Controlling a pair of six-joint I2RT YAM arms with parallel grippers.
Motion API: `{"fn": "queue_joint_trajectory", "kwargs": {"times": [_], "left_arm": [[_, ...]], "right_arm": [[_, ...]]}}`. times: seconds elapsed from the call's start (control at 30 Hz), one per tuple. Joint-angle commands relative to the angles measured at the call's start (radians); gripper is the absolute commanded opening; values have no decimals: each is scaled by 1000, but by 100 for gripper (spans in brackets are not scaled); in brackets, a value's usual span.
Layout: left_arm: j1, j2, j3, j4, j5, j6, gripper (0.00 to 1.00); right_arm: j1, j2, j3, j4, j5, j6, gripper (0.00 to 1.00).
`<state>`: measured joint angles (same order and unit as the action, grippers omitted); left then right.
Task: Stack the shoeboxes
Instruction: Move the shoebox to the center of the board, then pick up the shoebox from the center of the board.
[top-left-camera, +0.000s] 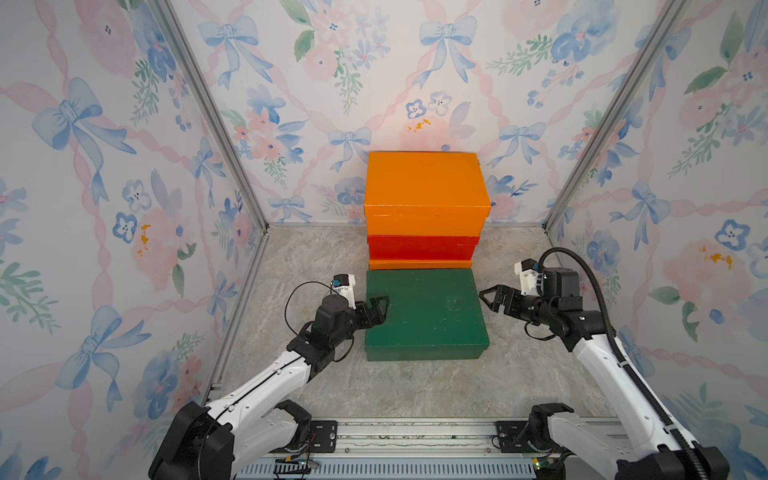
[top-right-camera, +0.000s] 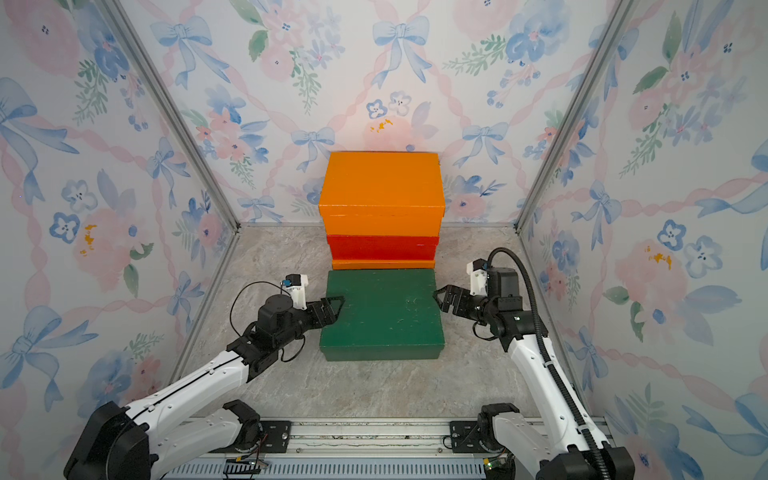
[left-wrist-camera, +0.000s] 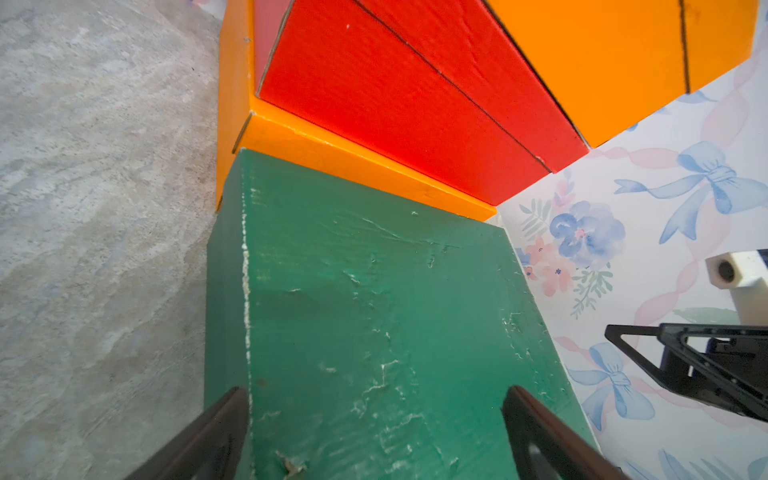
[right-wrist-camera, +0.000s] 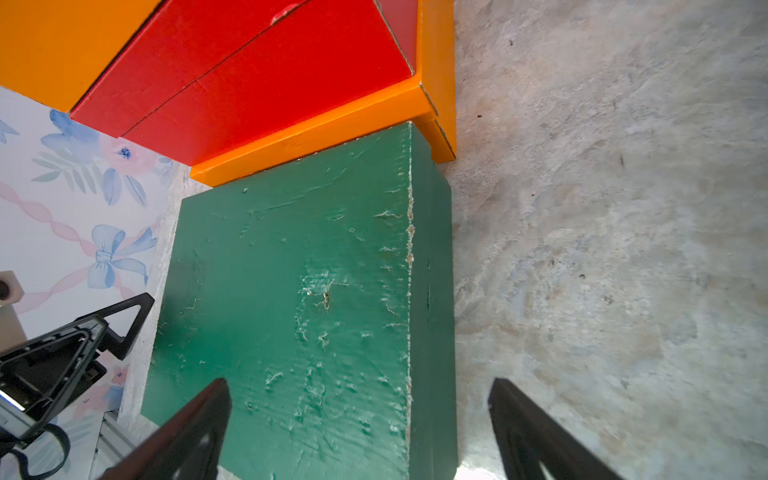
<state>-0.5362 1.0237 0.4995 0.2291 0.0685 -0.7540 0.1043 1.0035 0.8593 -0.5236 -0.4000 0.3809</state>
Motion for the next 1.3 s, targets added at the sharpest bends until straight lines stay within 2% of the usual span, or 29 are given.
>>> {"fn": "queue_joint_trajectory", "kwargs": {"times": [0.0, 0.2, 0.33, 0.53, 0.73, 0.9, 1.27], "left_arm": [[8, -26, 11, -23, 22, 35, 98], [10, -19, -10, -23, 31, 44, 98], [19, -14, -22, -24, 24, 45, 98], [36, 10, -30, -24, 41, 47, 98], [38, 40, -39, -22, 55, 45, 98], [38, 59, -49, -21, 52, 52, 98], [38, 123, -62, 9, 72, 41, 98]], "right_arm": [[-6, -16, -21, -23, -5, -17, 97], [8, -106, -173, 141, 37, 42, 97], [6, -51, -139, 49, 90, -1, 97], [31, 104, -99, 27, 3, -23, 97], [56, 139, -126, 119, -30, 24, 97], [61, 196, -124, 153, -87, 43, 97], [72, 260, -129, 204, -127, 64, 100]]}}
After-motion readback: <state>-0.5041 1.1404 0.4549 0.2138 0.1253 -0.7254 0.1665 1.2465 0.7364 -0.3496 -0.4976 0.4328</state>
